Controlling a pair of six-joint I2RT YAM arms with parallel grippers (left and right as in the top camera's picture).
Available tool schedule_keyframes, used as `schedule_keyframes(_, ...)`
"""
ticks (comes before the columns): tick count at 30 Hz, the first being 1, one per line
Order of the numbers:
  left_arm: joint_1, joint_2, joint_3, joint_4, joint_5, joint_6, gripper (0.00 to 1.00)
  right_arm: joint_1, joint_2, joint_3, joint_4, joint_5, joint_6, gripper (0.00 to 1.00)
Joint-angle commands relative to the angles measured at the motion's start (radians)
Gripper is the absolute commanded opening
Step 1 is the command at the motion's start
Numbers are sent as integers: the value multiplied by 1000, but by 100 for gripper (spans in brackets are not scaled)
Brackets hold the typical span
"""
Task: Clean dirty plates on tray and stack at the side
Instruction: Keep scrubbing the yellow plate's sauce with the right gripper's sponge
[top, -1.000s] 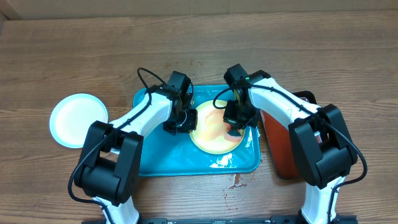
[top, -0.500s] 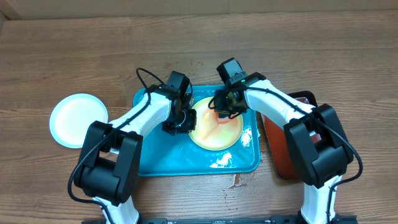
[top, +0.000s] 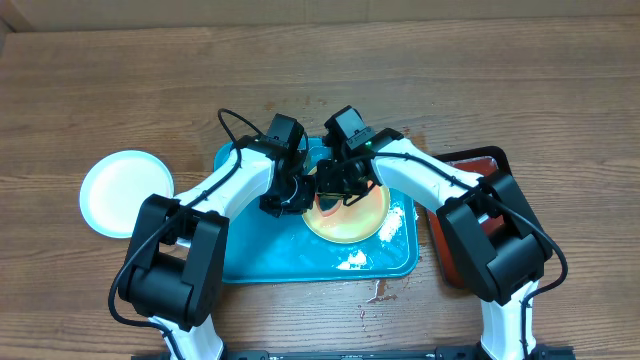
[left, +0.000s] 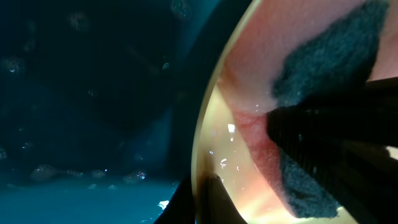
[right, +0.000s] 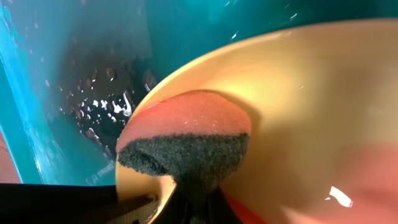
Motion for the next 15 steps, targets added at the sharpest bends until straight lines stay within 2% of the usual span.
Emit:
schedule_keyframes(1, 3, 45, -31, -26, -94, 45, 4, -11, 18, -12, 1, 71, 69, 4)
schedule_keyframes(8, 3, 45, -31, -35, -98, 36, 5, -161, 18, -11, -36, 122, 190, 4)
schedule_keyframes(15, 34, 45, -31, -37, -97, 11, 4, -278, 18, -11, -169, 120, 193, 4)
